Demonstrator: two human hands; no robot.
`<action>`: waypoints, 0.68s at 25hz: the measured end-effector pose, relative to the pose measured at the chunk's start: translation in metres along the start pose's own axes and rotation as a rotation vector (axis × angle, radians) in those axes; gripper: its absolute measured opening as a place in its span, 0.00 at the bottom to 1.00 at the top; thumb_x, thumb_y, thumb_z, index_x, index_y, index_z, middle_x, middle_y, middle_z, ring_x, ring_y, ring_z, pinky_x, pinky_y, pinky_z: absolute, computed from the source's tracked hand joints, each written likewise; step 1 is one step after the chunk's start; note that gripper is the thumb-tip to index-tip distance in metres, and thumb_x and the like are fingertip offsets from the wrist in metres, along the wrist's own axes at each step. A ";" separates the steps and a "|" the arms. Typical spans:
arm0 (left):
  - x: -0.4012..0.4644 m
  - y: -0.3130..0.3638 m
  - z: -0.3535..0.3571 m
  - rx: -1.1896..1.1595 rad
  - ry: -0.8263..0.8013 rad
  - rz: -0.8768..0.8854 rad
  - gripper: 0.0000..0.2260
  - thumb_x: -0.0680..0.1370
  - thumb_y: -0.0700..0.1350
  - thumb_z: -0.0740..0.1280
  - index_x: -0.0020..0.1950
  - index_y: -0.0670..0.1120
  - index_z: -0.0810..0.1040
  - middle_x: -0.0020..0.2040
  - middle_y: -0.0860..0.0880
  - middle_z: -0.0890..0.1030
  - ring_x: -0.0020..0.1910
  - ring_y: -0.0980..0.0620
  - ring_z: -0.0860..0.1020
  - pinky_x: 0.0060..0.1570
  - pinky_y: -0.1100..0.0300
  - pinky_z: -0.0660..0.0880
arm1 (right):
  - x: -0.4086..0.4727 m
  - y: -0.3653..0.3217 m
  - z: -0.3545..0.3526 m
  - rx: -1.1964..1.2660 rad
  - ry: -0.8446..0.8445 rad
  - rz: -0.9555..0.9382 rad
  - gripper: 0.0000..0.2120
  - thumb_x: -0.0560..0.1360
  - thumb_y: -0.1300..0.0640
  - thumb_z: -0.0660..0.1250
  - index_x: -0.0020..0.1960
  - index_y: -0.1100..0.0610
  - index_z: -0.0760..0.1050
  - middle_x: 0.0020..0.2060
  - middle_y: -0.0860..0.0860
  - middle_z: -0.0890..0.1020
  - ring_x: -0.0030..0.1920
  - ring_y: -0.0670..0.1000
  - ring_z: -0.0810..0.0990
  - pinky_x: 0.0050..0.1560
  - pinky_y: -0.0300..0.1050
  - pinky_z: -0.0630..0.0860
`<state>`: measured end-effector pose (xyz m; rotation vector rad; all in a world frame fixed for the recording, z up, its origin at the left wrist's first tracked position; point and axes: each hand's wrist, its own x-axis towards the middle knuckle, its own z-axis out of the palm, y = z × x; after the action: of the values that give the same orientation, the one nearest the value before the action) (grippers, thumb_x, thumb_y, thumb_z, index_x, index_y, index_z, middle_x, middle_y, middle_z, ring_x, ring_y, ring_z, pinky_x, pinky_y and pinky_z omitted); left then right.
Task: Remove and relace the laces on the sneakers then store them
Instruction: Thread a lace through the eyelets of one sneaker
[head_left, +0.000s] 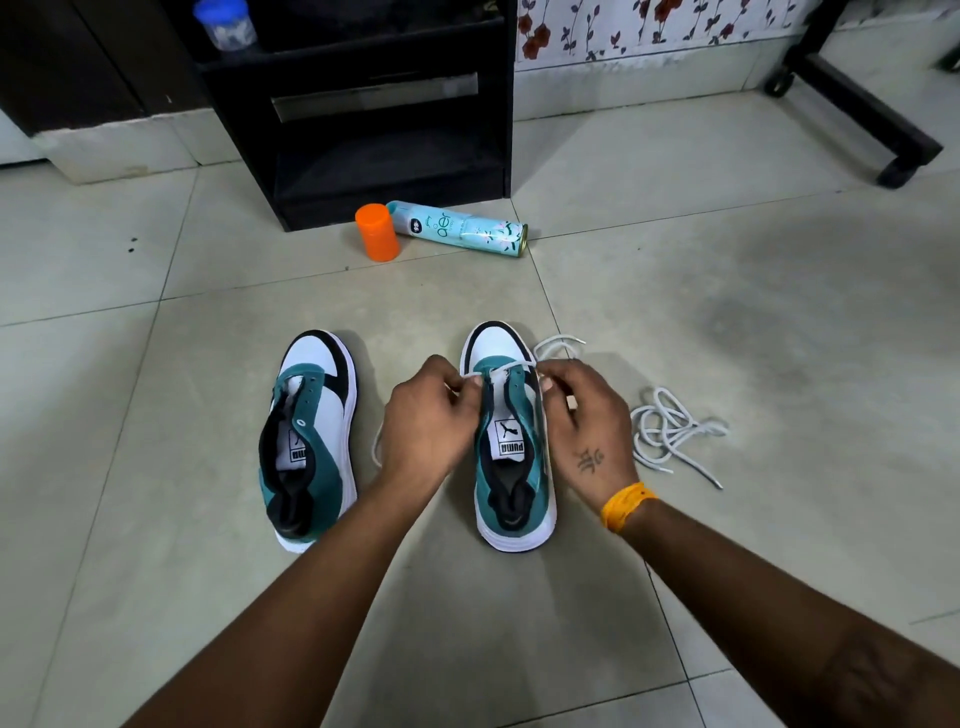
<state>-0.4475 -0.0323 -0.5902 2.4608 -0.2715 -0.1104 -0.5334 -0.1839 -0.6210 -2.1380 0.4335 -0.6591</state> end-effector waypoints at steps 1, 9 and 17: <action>-0.003 0.004 0.002 -0.042 0.006 -0.025 0.14 0.79 0.61 0.67 0.45 0.50 0.77 0.39 0.52 0.84 0.41 0.48 0.81 0.40 0.54 0.76 | 0.012 0.007 0.001 -0.070 -0.034 -0.001 0.09 0.81 0.59 0.64 0.59 0.52 0.80 0.53 0.47 0.83 0.52 0.49 0.82 0.53 0.50 0.79; -0.003 0.007 0.010 -0.132 -0.010 -0.172 0.19 0.73 0.66 0.71 0.39 0.50 0.78 0.33 0.53 0.83 0.36 0.52 0.82 0.40 0.55 0.79 | 0.056 0.020 0.009 -0.290 -0.314 0.099 0.07 0.76 0.57 0.65 0.43 0.55 0.80 0.40 0.51 0.82 0.43 0.55 0.79 0.42 0.48 0.74; -0.004 0.020 -0.004 -0.040 -0.029 -0.010 0.09 0.77 0.57 0.71 0.49 0.52 0.81 0.39 0.52 0.84 0.40 0.49 0.81 0.39 0.55 0.76 | 0.055 -0.014 -0.012 0.164 -0.299 0.284 0.04 0.74 0.58 0.66 0.45 0.52 0.79 0.35 0.52 0.84 0.36 0.52 0.83 0.43 0.50 0.81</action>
<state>-0.4541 -0.0450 -0.5747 2.4226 -0.2669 -0.1549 -0.4952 -0.2121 -0.5868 -1.9304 0.4883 -0.2022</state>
